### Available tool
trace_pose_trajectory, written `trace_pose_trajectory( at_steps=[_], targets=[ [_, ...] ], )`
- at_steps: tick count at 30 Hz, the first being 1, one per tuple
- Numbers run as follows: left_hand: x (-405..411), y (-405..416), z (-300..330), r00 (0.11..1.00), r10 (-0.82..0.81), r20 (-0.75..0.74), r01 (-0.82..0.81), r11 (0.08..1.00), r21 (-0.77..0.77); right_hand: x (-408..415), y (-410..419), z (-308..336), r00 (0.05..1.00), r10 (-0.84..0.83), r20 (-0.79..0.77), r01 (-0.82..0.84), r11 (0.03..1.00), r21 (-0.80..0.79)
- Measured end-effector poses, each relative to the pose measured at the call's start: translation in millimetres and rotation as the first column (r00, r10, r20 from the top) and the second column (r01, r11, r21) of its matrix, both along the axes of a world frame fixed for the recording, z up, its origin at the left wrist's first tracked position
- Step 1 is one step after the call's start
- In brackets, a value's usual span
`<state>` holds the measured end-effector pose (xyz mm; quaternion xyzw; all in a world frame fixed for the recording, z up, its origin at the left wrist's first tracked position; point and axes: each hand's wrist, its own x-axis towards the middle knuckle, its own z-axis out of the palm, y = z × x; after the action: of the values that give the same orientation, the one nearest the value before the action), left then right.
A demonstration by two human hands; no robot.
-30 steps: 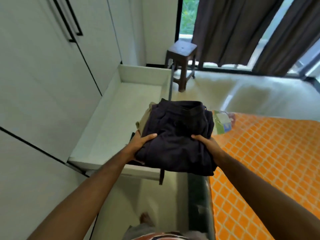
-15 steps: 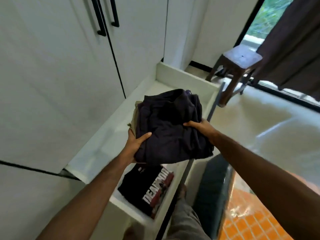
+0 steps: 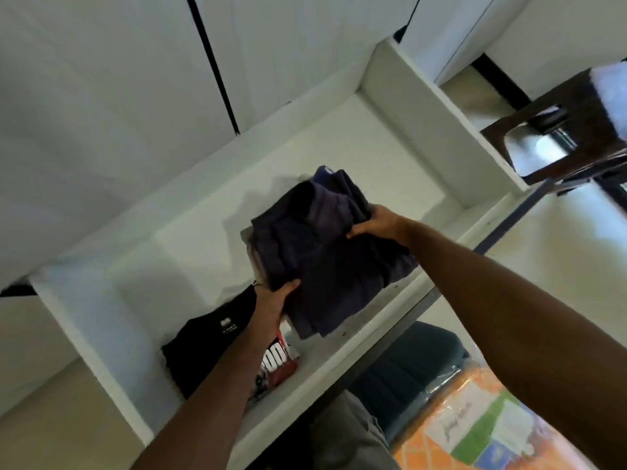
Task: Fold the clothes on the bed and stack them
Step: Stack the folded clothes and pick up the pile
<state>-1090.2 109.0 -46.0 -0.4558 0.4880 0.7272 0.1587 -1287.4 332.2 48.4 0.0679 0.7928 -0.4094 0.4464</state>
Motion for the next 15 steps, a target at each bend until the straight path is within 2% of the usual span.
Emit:
trace_pose_trajectory(
  at_steps=[4,8,10,13,15],
  targets=[
    [28.5,17.2,-26.7,0.999,-0.035,0.028,0.035,0.999,0.010,12.2,11.0,-48.7,0.997,0.055,0.061,-0.055,0.998,0.012],
    [36.1,22.9,-22.8,0.993,0.021,0.114,-0.020,1.000,-0.012,15.1,17.8,-58.4,0.995,-0.002,0.100,0.001,1.000,0.010],
    [30.1,20.4,-15.2,0.984,-0.028,0.176,0.036,0.999,-0.041,10.8,20.0,-59.3,0.986,-0.007,0.167,0.005,1.000,0.012],
    [23.7,25.9,0.6,0.954,-0.040,0.296,0.115,0.964,-0.238,11.3,14.1,-62.8,0.987,0.051,0.155,-0.061,0.996,0.063],
    [23.1,32.8,15.3,0.953,-0.015,0.303,0.173,0.847,-0.502,15.7,10.4,-72.8,0.992,0.119,0.038,-0.123,0.979,0.162]
  ],
)
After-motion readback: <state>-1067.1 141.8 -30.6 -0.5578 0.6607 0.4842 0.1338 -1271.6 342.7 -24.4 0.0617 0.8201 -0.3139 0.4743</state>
